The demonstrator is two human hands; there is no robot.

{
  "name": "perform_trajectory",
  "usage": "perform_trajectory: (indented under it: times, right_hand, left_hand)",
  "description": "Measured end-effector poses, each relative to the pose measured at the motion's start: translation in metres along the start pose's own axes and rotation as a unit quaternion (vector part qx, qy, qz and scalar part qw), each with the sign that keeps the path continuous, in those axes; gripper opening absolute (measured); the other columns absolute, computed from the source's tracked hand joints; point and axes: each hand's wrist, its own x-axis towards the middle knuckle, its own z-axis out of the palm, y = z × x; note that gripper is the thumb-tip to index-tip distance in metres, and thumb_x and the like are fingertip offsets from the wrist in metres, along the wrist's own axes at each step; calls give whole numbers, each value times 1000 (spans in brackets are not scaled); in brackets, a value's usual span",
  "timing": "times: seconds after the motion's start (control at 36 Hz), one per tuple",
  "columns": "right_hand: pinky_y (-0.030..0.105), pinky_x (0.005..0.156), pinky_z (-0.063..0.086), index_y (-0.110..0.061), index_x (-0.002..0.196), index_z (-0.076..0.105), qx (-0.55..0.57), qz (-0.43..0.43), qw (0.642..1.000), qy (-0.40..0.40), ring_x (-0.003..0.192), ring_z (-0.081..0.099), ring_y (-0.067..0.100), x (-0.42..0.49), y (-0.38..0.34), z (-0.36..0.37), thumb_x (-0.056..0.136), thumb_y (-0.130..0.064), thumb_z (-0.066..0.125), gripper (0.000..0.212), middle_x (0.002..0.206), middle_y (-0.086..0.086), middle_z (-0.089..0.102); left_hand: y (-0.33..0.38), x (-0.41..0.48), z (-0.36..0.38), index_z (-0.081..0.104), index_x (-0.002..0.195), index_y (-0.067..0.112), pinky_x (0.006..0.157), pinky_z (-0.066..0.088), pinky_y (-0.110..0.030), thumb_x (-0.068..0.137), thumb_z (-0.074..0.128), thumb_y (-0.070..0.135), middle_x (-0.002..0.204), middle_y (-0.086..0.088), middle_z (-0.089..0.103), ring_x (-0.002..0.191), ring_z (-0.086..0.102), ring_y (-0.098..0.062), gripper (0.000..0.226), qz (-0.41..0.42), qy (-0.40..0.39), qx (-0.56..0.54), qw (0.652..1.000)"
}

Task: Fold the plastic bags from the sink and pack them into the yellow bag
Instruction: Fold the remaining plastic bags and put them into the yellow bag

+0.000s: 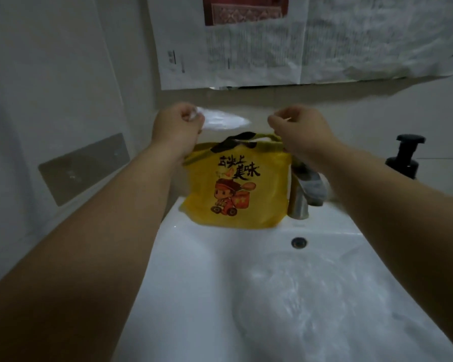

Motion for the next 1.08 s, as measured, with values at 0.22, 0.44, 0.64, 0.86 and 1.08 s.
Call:
perform_trajectory:
  times: [0.22,0.44,0.64,0.86,1.08]
  right_hand:
    - [25,92,39,-12,138,48,-92,-42,988,-115,124,50,23,27,2,40,95,-18,54,44,139,8,51]
    - [26,78,40,-13,132,55,-137,-52,982,-119,102,53,18,32,13,56,96,-27,52,38,126,7,59]
    - [29,76,45,-13,129,56,-137,-34,984,-106,91,52,17,29,16,54,96,-28,52,36,111,5,60]
    - [31,96,43,-11,134,53,-90,-37,994,-45,121,52,22,4,3,39,97,-26,51,40,133,7,56]
    - [22,68,40,-17,112,69,-59,-37,998,-2,85,56,12,-69,13,16,92,-23,55,25,93,-4,62]
  left_hand:
    - [-38,40,13,57,100,23,72,41,-28,95,58,23,96,0,56,90,53,-21,5,51,-61,184,980]
    - [-39,50,17,73,109,16,86,45,-29,94,57,9,118,-6,65,107,58,-23,22,46,-198,369,907]
    - [-35,46,20,66,115,5,84,46,-35,100,42,17,113,-10,63,95,57,-25,31,-27,-257,374,890]
    - [-15,9,2,71,110,17,98,41,-26,97,42,13,114,3,66,113,56,-14,32,23,-63,87,994]
    - [-4,-70,17,68,76,28,72,49,-15,91,47,5,74,13,63,71,63,2,35,39,-82,2,996]
